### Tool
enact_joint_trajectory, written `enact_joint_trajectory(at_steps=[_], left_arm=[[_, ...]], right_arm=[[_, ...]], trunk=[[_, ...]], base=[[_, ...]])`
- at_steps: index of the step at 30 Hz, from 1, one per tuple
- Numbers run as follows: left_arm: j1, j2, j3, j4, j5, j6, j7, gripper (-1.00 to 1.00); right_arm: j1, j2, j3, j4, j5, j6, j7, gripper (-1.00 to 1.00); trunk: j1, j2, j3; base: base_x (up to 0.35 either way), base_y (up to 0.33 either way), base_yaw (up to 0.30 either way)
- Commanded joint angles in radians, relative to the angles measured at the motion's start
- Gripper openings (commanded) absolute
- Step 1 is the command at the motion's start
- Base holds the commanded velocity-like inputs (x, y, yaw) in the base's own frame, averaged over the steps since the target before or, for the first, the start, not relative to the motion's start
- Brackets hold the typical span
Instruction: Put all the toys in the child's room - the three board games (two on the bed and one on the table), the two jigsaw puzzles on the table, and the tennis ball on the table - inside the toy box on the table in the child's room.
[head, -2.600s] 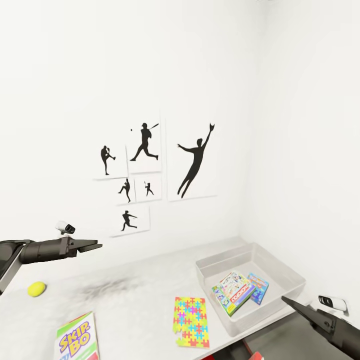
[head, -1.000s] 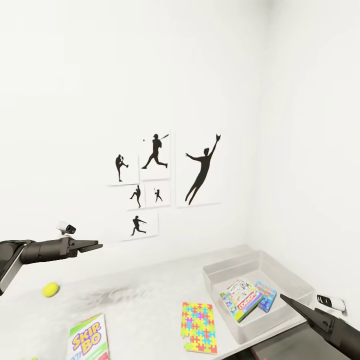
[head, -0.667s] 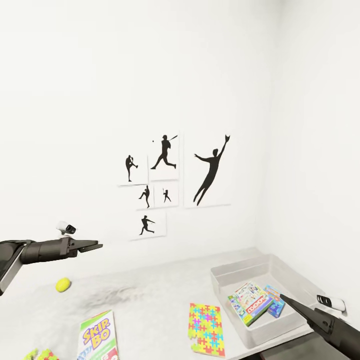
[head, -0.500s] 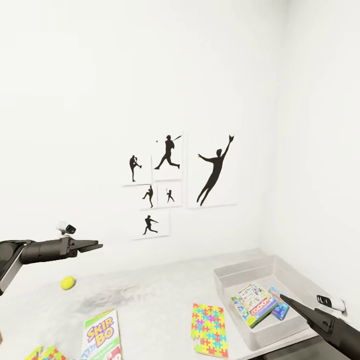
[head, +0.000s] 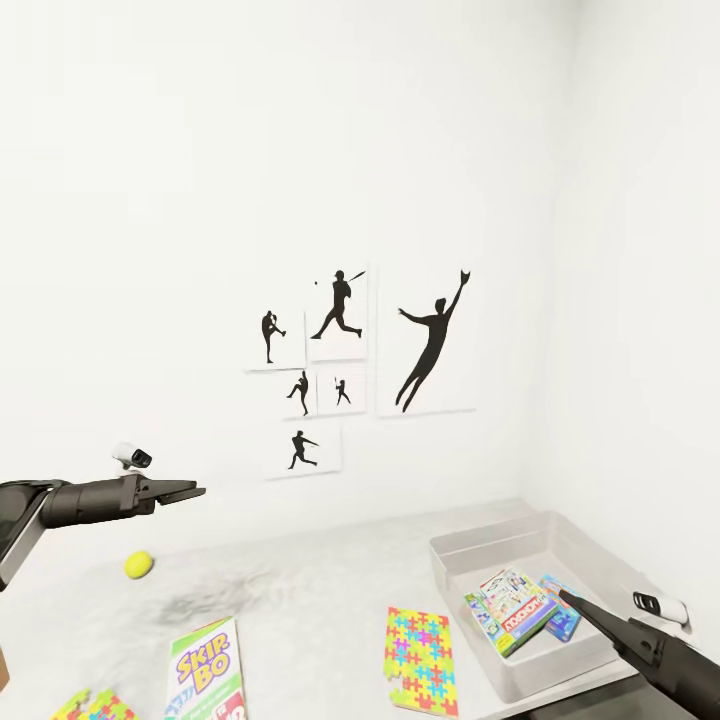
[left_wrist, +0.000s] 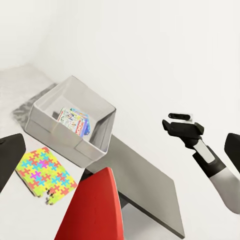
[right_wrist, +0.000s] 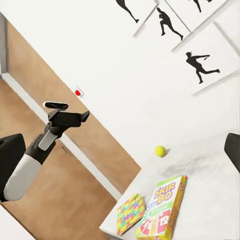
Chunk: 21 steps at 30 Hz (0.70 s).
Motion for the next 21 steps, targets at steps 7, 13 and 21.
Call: enact_joint_trajectory(at_steps=[7,13,21], left_arm=[[0.000,0.001,-0.002,0.000,0.003,0.011,-0.003,1.00],[0.000,0.001,-0.002,0.000,0.003,0.011,-0.003,1.00],[0.000,0.001,-0.002,0.000,0.004,0.011,-0.003,1.00]], right_arm=[[0.000,0.000,0.001,0.000,-0.007,0.008,-0.039,1.00],[0.000,0.000,0.002,0.001,-0.009,0.008,-0.051,1.00],[0.000,0.000,0.000,-0.001,-0.014,0.009,-0.058,1.00]], trunk=[[0.000,-0.001,0.000],[0.000,-0.001,0.000],[0.000,-0.001,0.000]], base=[[0.000,0.000,0.002],[0.000,0.000,0.000],[0.000,0.000,0.000]])
